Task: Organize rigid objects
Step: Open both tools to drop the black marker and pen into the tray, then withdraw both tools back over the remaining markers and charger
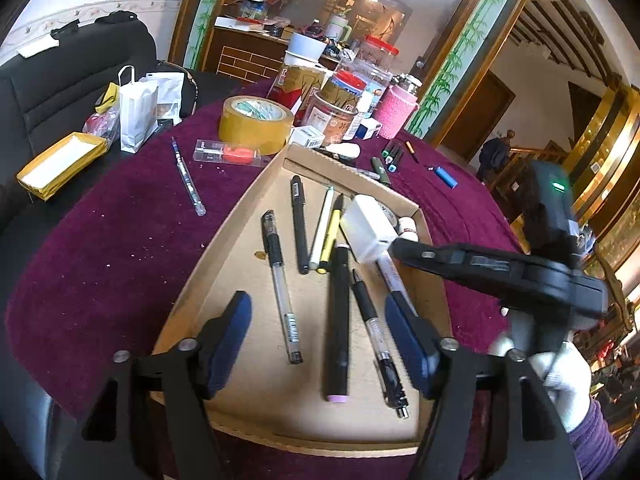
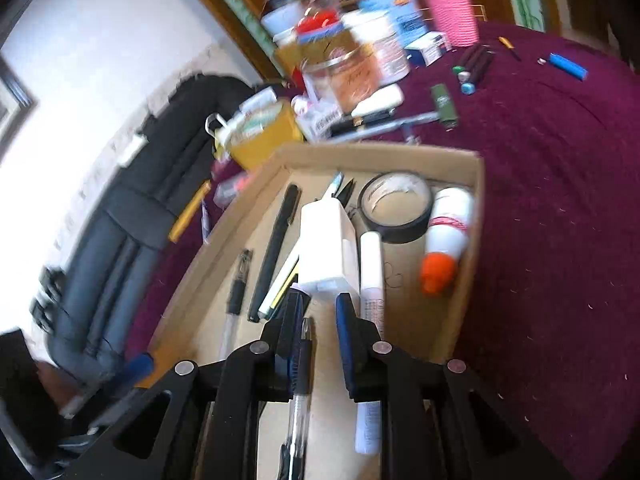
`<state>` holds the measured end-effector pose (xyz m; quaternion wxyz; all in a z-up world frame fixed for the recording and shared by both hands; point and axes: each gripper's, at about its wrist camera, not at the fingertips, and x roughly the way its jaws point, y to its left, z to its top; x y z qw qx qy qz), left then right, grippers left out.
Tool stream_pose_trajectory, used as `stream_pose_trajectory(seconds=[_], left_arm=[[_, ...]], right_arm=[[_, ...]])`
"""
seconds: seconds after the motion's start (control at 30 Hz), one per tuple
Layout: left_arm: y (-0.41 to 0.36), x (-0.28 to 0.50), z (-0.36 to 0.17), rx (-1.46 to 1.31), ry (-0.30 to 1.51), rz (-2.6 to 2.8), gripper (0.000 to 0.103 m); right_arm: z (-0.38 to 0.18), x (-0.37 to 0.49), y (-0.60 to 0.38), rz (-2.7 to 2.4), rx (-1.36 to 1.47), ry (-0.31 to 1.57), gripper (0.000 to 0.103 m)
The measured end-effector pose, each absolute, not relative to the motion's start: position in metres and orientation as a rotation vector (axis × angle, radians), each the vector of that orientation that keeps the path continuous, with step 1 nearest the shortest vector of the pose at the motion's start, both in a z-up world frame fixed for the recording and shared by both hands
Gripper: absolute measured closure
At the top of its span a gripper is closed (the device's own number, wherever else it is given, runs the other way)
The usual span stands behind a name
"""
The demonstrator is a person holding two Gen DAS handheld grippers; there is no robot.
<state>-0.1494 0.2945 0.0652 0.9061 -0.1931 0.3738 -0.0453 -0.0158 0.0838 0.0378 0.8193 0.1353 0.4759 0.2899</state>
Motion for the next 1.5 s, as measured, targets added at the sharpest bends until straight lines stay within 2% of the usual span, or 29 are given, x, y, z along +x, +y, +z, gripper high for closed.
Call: stream_pose_trajectory(seconds=[0.03, 0.13, 0.17, 0.3, 0.43, 0.7, 0.97, 1.3, 1.5], left_arm=[[0.291, -0.148, 0.066, -0.395, 0.769, -0.106, 0.032], [0.277, -0.143, 0.075, -0.368, 0.712, -0.16, 0.032], [0.272, -0.14, 0.08, -0.36, 0.679, -0.183, 0.032], [0.248, -0.125, 0.099, -0.252, 0.535, -0.182, 0.018], [0.22, -0.103, 0.097, -0.063, 0.455, -0.132, 0.018], [0.224, -0.057, 0.064, -0.093, 0.772, -0.1, 0.018], [0.226, -0.071, 0.057, -0.123, 0.84, -0.047, 0.018], [0.241, -0.106, 0.091, -0.235, 0.63, -0.072, 0.018], [0.217, -0.143, 0.128, -0.199, 0.481, -0.182, 0.016]], right_arm=[[0.042, -0.022, 0.075, 0.628, 0.303, 1.003, 0.079], [0.053, -0.058, 0.034, 0.549, 0.281, 0.916, 0.053], [0.055, -0.07, 0.018, 0.512, 0.275, 0.89, 0.051], [0.061, -0.111, -0.051, 0.341, 0.306, 0.816, 0.051], [0.063, -0.139, -0.107, 0.21, 0.39, 0.763, 0.047], [0.052, -0.159, -0.13, 0.135, 0.408, 0.772, 0.047], [0.04, -0.153, -0.111, 0.19, 0.349, 0.8, 0.046], [0.028, -0.149, -0.109, 0.206, 0.357, 0.799, 0.046], [0.022, -0.143, -0.112, 0.212, 0.375, 0.806, 0.045]])
